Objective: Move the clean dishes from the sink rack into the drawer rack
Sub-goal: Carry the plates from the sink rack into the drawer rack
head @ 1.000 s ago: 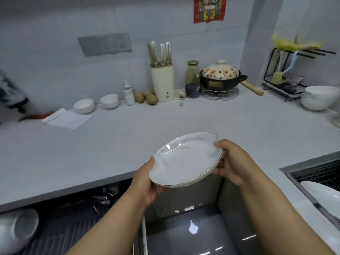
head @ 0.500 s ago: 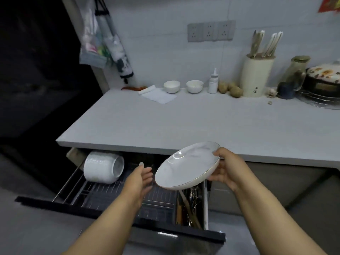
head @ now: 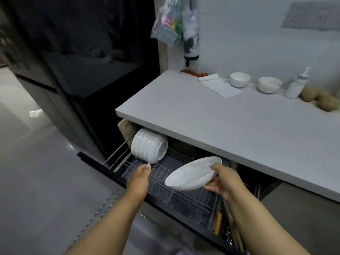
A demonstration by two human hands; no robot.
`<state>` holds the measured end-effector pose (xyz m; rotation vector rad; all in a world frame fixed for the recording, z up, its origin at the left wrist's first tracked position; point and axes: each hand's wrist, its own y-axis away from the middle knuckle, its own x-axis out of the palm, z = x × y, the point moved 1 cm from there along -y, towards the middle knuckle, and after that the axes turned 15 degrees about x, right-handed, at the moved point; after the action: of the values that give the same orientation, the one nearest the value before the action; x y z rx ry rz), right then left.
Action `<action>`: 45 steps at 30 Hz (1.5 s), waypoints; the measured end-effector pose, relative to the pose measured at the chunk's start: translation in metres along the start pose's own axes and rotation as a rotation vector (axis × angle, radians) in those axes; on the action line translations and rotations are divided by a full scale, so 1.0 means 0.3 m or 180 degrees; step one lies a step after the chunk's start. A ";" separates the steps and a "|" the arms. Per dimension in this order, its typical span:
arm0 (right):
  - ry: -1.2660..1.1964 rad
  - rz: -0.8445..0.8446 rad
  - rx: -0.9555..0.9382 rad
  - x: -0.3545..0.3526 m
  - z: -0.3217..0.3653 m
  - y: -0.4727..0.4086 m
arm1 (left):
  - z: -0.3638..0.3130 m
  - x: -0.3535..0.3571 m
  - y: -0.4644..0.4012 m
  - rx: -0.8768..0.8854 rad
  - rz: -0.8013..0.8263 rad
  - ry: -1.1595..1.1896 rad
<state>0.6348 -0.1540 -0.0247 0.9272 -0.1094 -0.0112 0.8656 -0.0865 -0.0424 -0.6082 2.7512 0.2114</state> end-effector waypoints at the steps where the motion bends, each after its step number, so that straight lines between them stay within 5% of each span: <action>1: 0.0052 -0.0006 0.0052 0.030 0.002 -0.043 | 0.019 -0.014 -0.023 0.0038 0.0010 -0.0230; 12: 0.0547 -0.0160 0.0212 0.291 0.049 -0.457 | 0.204 -0.032 -0.265 0.0475 0.1051 -0.2698; 19: 0.0727 -0.0247 0.0287 0.425 0.069 -0.643 | 0.307 -0.014 -0.317 0.0731 0.1715 -0.3641; 45: 0.2170 -0.0586 -0.0158 0.742 0.169 -0.923 | 0.369 -0.024 -0.333 0.0902 0.1404 -0.3083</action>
<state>0.8616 -0.3734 -0.1957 0.8463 0.6055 0.1304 0.9449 -0.1504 -0.1516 0.1759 1.8659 0.1498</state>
